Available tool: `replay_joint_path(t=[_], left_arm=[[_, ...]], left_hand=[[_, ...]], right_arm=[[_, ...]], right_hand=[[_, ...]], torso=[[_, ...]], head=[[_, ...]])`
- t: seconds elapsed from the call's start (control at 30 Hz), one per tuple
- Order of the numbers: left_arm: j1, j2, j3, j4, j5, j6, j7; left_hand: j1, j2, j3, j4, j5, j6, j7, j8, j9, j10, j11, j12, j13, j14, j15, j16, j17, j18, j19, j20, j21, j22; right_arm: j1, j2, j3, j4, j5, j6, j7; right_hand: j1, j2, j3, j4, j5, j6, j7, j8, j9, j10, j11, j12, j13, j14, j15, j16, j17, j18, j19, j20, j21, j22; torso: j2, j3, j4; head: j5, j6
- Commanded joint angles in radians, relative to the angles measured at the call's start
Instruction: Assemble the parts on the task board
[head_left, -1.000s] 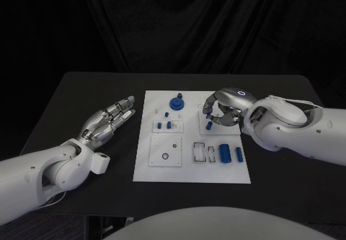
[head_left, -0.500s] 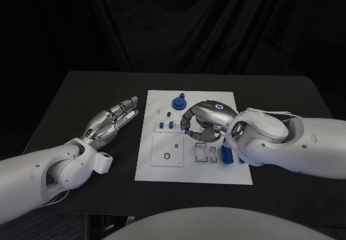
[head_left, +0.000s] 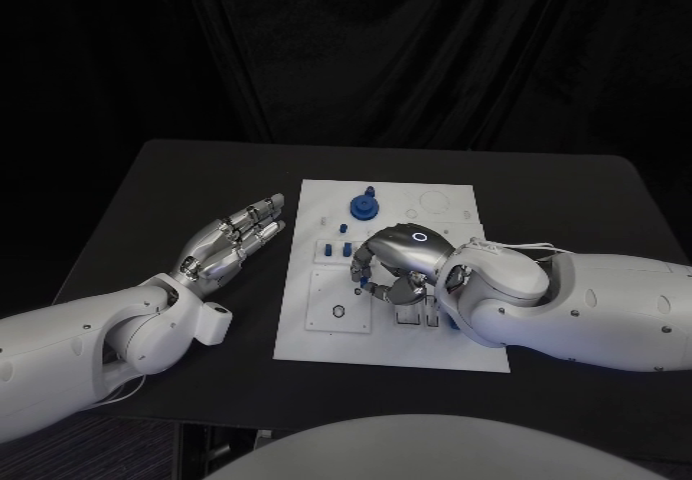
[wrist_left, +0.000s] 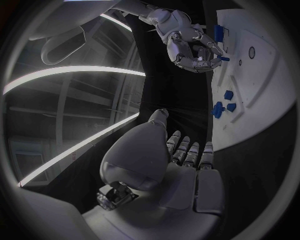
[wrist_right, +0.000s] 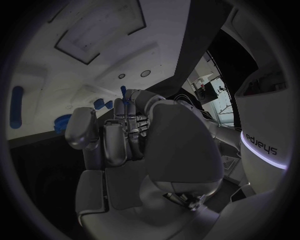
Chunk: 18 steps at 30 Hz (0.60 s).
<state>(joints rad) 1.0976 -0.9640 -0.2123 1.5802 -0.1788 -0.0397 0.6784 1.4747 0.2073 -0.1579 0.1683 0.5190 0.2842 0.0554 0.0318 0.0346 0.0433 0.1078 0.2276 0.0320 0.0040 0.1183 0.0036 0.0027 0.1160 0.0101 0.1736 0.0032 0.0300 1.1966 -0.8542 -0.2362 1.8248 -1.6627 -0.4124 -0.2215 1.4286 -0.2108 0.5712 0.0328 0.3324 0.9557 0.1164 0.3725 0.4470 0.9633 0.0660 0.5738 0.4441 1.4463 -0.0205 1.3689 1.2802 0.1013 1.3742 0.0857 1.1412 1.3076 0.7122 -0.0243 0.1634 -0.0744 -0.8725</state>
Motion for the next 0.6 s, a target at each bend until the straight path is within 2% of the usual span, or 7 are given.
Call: replay_joint_path(t=[0.03, 0.2, 0.6], left_arm=[[-0.003, 0.002, 0.001, -0.001, 0.003, 0.016, 0.190], [-0.008, 0.003, 0.001, -0.003, 0.003, 0.018, 0.188], [-0.019, 0.003, 0.001, -0.007, 0.003, 0.024, 0.182]], left_hand=[[0.006, 0.008, 0.005, -0.001, 0.005, -0.001, 0.009, 0.002, 0.000, -0.006, 0.001, 0.003, 0.001, 0.000, 0.004, 0.000, -0.001, 0.009, -0.001, 0.005, 0.005, 0.001], [0.006, 0.008, 0.007, -0.002, 0.005, -0.001, 0.011, 0.002, 0.000, -0.007, 0.000, 0.003, 0.001, 0.000, 0.004, 0.000, 0.000, 0.010, -0.001, 0.006, 0.005, 0.002], [0.006, 0.010, 0.015, -0.006, 0.005, 0.001, 0.022, 0.003, 0.001, -0.009, -0.004, 0.005, 0.001, 0.000, 0.005, 0.000, -0.001, 0.015, 0.000, 0.012, 0.006, 0.004]], right_arm=[[-0.013, 0.006, 0.000, -0.009, -0.026, 0.005, 0.011], [-0.024, 0.015, 0.001, -0.022, -0.027, 0.002, 0.011], [-0.033, 0.028, 0.001, -0.035, -0.027, -0.006, 0.014]], right_hand=[[0.013, 0.003, 0.000, -0.009, -0.016, 0.004, 0.002, -0.004, 0.003, 0.023, -0.016, 0.000, 0.001, 0.008, -0.001, 0.006, 0.000, -0.008, 0.005, -0.002, 0.004, 0.141], [0.016, 0.005, -0.004, -0.011, -0.043, 0.009, 0.001, -0.005, 0.007, 0.027, -0.017, -0.003, 0.000, 0.007, -0.002, 0.006, -0.001, -0.008, 0.005, -0.002, 0.005, 0.141], [0.015, 0.005, -0.010, -0.009, -0.078, 0.017, -0.001, -0.004, 0.015, 0.033, -0.019, -0.007, -0.002, 0.008, -0.002, 0.008, -0.001, -0.008, 0.005, -0.002, 0.008, 0.141]], torso=[[0.000, 0.0015, -0.0025], [0.000, 0.0013, -0.0001], [-0.001, 0.0018, -0.0029]], head=[[0.004, 0.000], [0.004, 0.000], [0.013, 0.000]])
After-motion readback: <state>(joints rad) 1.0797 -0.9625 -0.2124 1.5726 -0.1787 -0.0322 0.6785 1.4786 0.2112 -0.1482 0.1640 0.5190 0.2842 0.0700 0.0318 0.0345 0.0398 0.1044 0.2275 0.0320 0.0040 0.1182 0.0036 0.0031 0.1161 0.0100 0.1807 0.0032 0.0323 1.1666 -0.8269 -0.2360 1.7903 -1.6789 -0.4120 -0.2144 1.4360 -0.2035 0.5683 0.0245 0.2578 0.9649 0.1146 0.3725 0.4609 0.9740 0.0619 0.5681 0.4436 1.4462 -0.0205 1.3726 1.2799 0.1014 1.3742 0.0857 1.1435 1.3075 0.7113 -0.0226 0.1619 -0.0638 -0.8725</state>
